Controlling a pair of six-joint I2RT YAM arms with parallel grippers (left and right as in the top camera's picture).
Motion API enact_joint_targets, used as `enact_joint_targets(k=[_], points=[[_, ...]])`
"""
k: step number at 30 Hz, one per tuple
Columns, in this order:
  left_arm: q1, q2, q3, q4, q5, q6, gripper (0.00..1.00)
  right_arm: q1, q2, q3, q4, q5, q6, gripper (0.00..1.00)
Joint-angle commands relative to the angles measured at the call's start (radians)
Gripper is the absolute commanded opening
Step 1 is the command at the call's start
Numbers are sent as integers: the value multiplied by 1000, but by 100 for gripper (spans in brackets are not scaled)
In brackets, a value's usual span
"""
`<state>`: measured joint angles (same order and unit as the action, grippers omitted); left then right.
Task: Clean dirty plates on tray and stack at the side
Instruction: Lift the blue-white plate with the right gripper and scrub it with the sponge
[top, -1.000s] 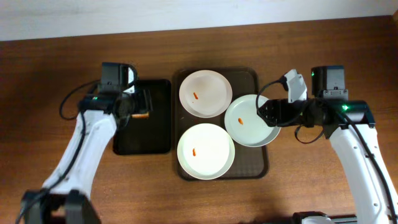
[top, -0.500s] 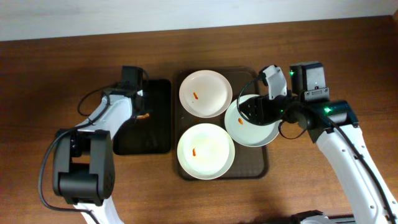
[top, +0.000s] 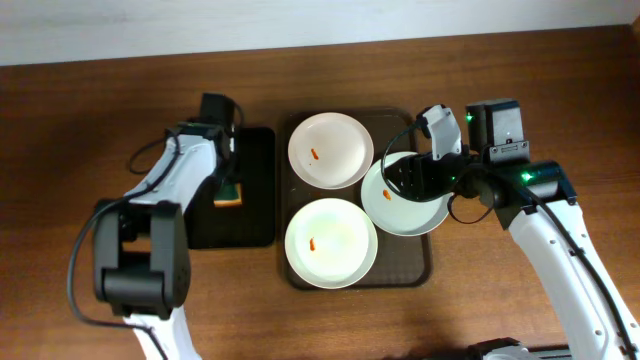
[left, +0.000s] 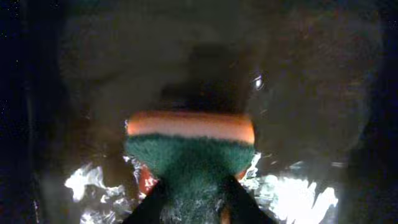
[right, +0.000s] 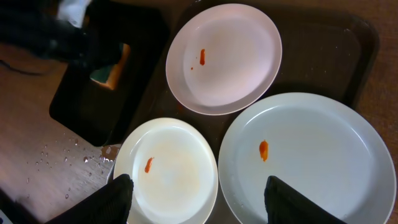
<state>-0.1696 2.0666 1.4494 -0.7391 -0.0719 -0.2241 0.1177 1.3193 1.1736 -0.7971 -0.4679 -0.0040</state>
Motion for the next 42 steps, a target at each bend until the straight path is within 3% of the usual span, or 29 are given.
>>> enact_joint_targets(k=[1, 6, 7, 8, 9, 11, 13, 14, 16, 17, 18, 24, 26, 27, 29, 30, 33, 34, 35, 36, 38, 39, 40, 42], points=[[-5, 32, -8, 0, 4, 3, 0, 7, -4, 21, 1, 9, 6, 69], [-5, 24, 198, -251, 42, 2, 0, 7, -4, 21, 2, 9, 6, 69], [-5, 24, 235, -291, 42, 2, 5, 7, -4, 21, 1, 10, 6, 69], [-5, 24, 270, -338, 42, 2, 32, 7, -4, 21, 1, 10, 6, 69], [-5, 24, 271, -353, 42, 2, 52, 7, -4, 21, 1, 10, 6, 69], [-5, 31, 252, -362, 42, 2, 64, 7, -4, 21, 1, 10, 6, 69], [-6, 43, 205, -352, 43, 2, 66, 7, -4, 21, 0, 10, 6, 69], [-6, 51, 183, -340, 43, 2, 65, 7, -4, 21, -2, 10, 6, 69], [-6, 69, 102, -262, 55, 2, 51, 7, -4, 21, -2, 10, 6, 69], [-6, 71, 64, -224, 59, 2, 18, 7, -4, 21, -2, 10, 6, 69], [-6, 71, 40, -203, 60, 2, 0, 7, -4, 21, -3, 10, 6, 69], [-6, 31, 180, -380, 59, 3, 0, 7, -4, 21, -3, 10, 6, 70], [-5, -2, 206, -398, 49, 2, 41, 7, -4, 21, -2, 10, 6, 70], [-5, -3, 205, -395, 50, 2, 50, 7, -4, 21, -3, 10, 6, 70], [-5, 0, 177, -360, 49, 2, 53, 7, -4, 21, -3, 10, 6, 76], [-5, 0, 151, -324, 50, 2, 53, 7, -3, 19, -3, 10, 6, 79], [-19, 0, 32, -182, 51, 2, 40, 8, 3, 4, -27, 10, 46, 79], [-29, 0, 5, -158, 50, 2, 29, 8, 12, 4, -47, 9, 46, 78], [-35, 0, -13, -145, 50, 2, 9, 8, 20, 4, -62, 9, 46, 77], [-39, 0, -19, -149, 51, 2, 0, 8, 34, 4, -85, 9, 46, 74], [-40, -9, 1, -190, 69, 2, 0, 11, 73, 4, -129, 9, 45, 64], [-39, -22, 34, -241, 80, 2, 0, 26, 100, 4, -150, 9, 33, 50], [-40, -41, 79, -302, 81, 2, 0, 53, 129, 4, -168, 9, 4, 43], [-40, -85, 154, -395, 87, 2, 0, 117, 194, 4, -196, 16, -14, 36]])
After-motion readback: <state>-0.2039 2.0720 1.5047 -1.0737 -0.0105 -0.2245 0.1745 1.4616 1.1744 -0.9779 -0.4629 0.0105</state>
